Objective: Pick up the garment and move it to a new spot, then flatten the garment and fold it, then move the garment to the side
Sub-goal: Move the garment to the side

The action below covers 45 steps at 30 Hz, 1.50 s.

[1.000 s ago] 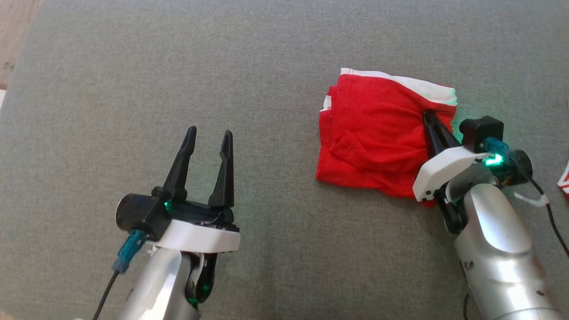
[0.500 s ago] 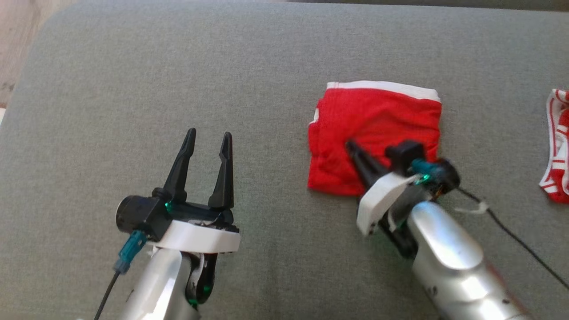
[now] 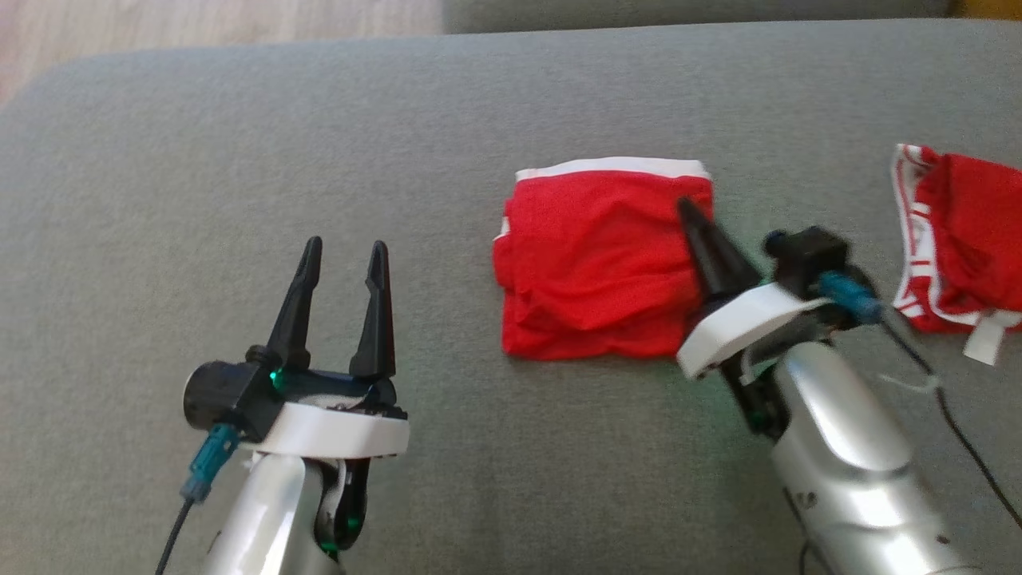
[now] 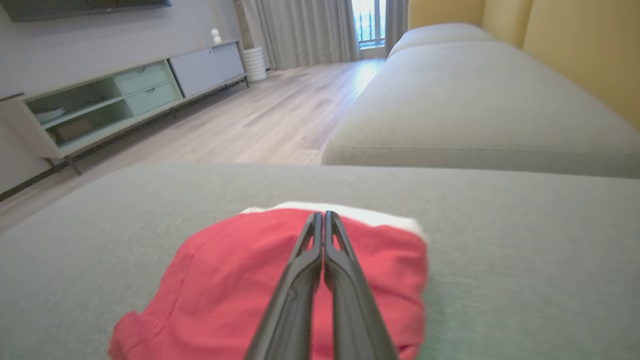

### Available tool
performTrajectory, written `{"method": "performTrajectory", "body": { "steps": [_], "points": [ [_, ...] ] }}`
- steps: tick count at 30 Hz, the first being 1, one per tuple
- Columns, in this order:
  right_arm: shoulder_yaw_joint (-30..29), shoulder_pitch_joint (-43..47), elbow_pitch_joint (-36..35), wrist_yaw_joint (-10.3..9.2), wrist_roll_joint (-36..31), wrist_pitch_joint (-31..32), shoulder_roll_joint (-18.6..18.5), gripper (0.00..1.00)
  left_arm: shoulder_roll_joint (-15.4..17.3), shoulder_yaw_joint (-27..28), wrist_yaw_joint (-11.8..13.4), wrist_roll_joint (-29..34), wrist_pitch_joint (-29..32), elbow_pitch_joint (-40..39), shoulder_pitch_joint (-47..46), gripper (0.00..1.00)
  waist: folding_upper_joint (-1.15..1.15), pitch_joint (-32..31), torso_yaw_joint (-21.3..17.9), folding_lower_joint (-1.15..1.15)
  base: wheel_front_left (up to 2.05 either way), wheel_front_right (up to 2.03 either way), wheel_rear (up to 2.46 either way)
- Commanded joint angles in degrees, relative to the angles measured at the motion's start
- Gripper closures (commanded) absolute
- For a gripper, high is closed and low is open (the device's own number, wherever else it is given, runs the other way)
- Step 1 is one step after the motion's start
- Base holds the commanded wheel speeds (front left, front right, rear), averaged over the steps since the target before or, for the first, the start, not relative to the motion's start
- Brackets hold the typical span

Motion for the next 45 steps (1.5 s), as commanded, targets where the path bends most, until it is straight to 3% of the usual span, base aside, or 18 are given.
{"method": "performTrajectory", "body": {
  "steps": [1,6,7,8,16,23,33,45],
  "points": [
    [-1.1,0.4,-2.6,0.43,-1.0,-1.1,0.7,1.0,0.3,2.2,-0.3,0.6,-0.3,-2.3,-1.0,0.0,0.0,-0.9,-1.6,0.0,0.0,0.0,0.0],
    [-10.0,4.3,-7.5,0.43,-3.2,-2.4,0.7,1.0,0.3,2.9,-0.4,0.7,-0.3,-2.9,-0.8,0.0,0.0,-1.6,-3.9,0.0,0.0,0.0,0.0],
    [-11.3,5.2,-8.7,0.43,-3.1,-2.6,0.7,0.56,0.3,3.0,-0.4,0.8,-0.3,-2.9,-0.7,0.0,0.0,-1.7,-4.3,0.0,0.0,0.0,0.0],
    [-12.2,6.1,-9.9,0.43,-2.9,-2.8,0.7,0.0,0.3,3.1,-0.4,0.8,-0.3,-2.9,-0.7,0.0,0.0,-1.8,-4.6,0.0,0.0,0.0,0.0],
    [-14.2,14.7,-17.7,0.43,-2.0,-3.5,0.7,0.0,0.3,4.8,-0.5,-0.9,-0.3,-1.9,0.3,0.0,0.0,-2.8,-6.4,0.0,0.0,0.0,0.0],
    [-14.6,17.5,-20.1,0.43,-1.2,-3.7,0.7,0.0,0.3,5.0,-0.7,0.1,-0.3,-1.3,1.2,0.0,0.0,-3.2,-6.8,0.0,0.0,0.0,0.0],
    [-15.7,17.3,-21.3,0.43,-1.5,-2.8,0.7,0.0,0.3,4.3,-0.9,0.4,-0.3,-1.8,1.2,0.0,0.0,-2.6,-5.6,0.0,0.0,0.0,0.0],
    [-14.1,12.3,-17.0,0.43,-3.7,4.4,0.7,0.0,0.3,1.9,-1.1,0.0,-0.3,-1.2,-0.6,0.0,0.0,2.1,-1.7,0.0,0.0,0.0,0.0]
  ]
}}
